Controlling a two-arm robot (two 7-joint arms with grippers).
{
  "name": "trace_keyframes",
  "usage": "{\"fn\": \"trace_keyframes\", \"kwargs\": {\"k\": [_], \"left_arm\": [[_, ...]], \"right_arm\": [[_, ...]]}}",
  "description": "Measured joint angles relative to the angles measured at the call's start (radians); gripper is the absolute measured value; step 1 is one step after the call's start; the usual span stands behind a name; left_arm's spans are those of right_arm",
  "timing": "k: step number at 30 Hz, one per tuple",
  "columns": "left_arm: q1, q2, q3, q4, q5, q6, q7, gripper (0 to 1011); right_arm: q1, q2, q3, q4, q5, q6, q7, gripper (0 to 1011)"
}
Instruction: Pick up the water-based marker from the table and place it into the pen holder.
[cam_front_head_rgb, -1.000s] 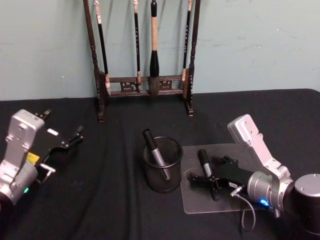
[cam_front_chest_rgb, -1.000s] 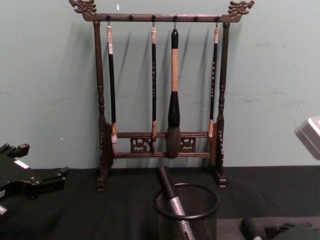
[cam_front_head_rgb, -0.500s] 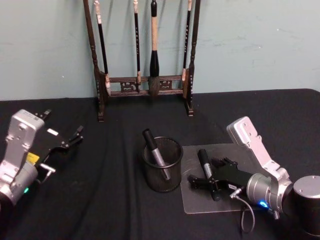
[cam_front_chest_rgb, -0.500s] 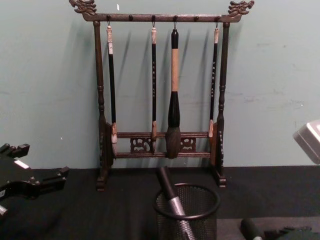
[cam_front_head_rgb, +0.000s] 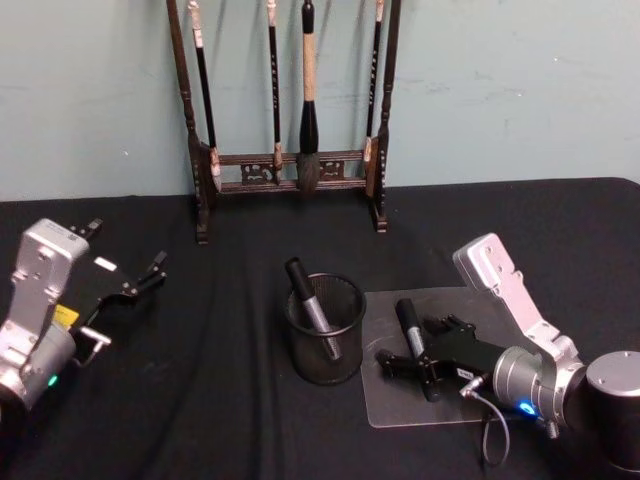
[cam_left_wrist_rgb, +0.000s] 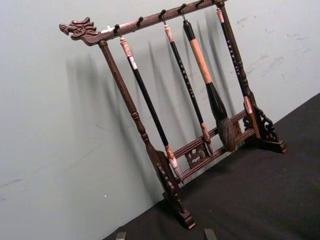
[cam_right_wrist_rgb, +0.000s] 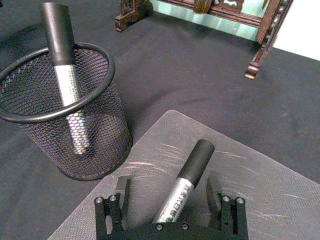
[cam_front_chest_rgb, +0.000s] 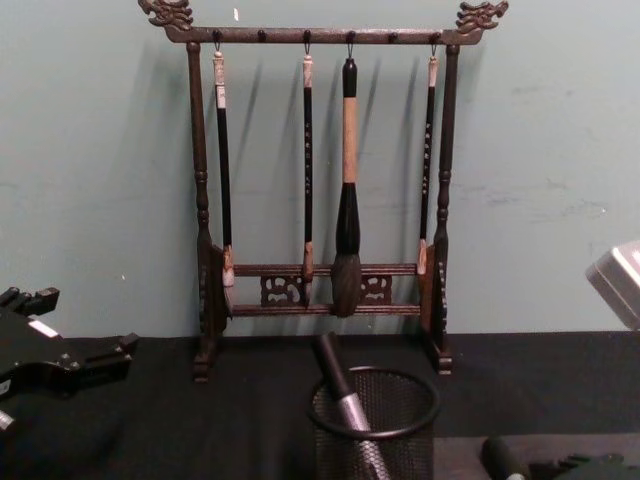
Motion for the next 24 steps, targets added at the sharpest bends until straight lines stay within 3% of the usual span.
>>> {"fn": "trace_keyframes", "kwargs": {"k": [6,8,9,10,12,19,21,24], "left_arm": [[0.000,0.000,0.000,0.000,0.000,0.000,0.000,1009],[0.000,0.000,0.000,0.000,0.000,0.000,0.000,1009],[0.000,0.000,0.000,0.000,0.000,0.000,0.000,1009],[0.000,0.000,0.000,0.000,0.000,0.000,0.000,1009],[0.000,0.000,0.000,0.000,0.000,0.000,0.000,1009],[0.000,0.000,0.000,0.000,0.000,0.000,0.000,1009],[0.000,0.000,0.000,0.000,0.000,0.000,0.000,1009],[0.000,0.000,0.000,0.000,0.000,0.000,0.000,1009]], "right_arm": [[0.000,0.001,0.000,0.000,0.001,0.000,0.000,942],[0.000,0.001,0.000,0.000,0.001,0.000,0.000,848],[0.000,0.001,0.000,0.000,0.001,0.000,0.000,848],[0.000,0.001,0.000,0.000,0.001,0.000,0.000,758],[0.000,0.001,0.000,-0.001,0.002,0.000,0.000,682],[0.000,0.001,0.000,-0.001,0.002,0.000,0.000,503],[0.000,0.001,0.000,-0.002,0.003,0.000,0.000,358],[0.000,0.001,0.000,-0.002,0.003,0.000,0.000,254]]}}
